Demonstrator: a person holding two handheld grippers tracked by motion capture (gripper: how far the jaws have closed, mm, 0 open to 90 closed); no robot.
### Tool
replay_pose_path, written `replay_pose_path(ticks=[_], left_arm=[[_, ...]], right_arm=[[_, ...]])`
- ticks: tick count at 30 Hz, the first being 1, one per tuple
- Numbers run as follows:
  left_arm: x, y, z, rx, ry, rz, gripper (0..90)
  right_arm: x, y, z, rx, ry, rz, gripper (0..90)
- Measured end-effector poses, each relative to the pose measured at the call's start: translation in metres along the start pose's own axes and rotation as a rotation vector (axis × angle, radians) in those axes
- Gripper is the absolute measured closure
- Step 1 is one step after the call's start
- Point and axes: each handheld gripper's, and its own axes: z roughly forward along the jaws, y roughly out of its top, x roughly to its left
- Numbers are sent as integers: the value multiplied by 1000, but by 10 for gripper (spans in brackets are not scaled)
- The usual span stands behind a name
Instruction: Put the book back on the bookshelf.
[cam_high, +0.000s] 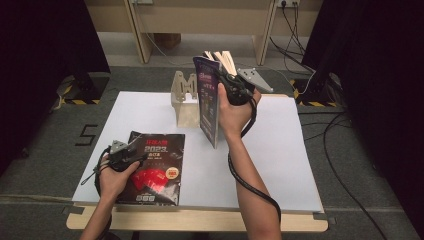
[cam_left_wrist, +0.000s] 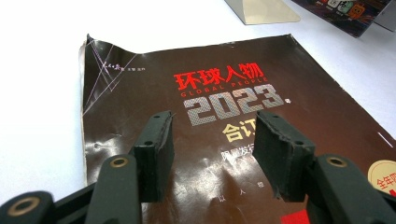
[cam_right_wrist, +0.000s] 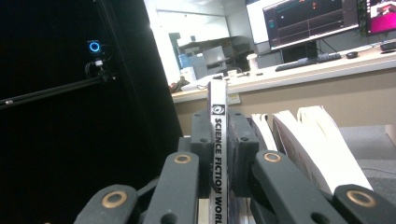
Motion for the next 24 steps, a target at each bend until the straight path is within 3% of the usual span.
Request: replay_pose_path(ticks=[24], left_arm=[[0,0,0,-2,-1,0,470]], right_arm=[[0,1,12,0,-13,-14,838]])
